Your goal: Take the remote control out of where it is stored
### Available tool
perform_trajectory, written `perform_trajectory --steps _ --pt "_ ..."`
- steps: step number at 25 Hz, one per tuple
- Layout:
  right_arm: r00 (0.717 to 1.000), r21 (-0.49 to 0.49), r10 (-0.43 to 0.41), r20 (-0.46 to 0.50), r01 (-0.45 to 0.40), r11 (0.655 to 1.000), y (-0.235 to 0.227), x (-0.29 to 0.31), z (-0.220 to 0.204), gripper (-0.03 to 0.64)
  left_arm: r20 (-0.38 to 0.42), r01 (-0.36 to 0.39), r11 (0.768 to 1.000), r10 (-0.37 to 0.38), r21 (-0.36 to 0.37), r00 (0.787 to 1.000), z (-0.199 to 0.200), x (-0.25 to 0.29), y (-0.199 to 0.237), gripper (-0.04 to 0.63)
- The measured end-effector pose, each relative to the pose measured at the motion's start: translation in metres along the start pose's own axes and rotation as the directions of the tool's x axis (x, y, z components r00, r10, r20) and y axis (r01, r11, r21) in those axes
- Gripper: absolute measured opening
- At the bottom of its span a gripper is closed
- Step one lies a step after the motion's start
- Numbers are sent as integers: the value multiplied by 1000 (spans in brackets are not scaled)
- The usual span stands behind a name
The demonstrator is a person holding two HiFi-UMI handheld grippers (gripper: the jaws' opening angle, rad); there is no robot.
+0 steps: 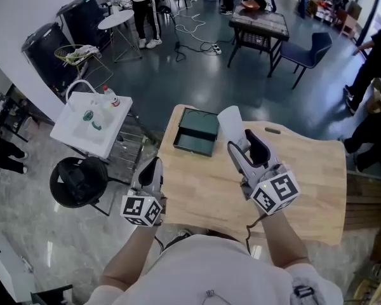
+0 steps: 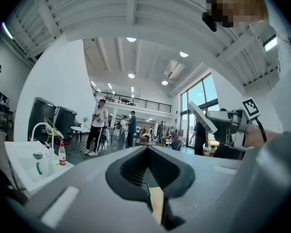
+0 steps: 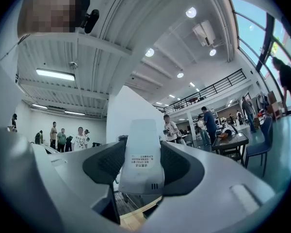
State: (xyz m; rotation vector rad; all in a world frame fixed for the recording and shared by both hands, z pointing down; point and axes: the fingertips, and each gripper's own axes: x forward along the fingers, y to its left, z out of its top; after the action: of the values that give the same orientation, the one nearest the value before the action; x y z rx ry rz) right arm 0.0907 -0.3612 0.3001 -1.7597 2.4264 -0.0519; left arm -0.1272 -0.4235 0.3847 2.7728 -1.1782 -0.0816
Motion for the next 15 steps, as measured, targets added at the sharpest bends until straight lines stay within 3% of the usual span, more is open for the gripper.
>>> perform_trajectory --steps 15 --pt "1000 -46 3 13 -2 999 10 1 6 262 47 -20 999 18 29 999 25 -1 14 2"
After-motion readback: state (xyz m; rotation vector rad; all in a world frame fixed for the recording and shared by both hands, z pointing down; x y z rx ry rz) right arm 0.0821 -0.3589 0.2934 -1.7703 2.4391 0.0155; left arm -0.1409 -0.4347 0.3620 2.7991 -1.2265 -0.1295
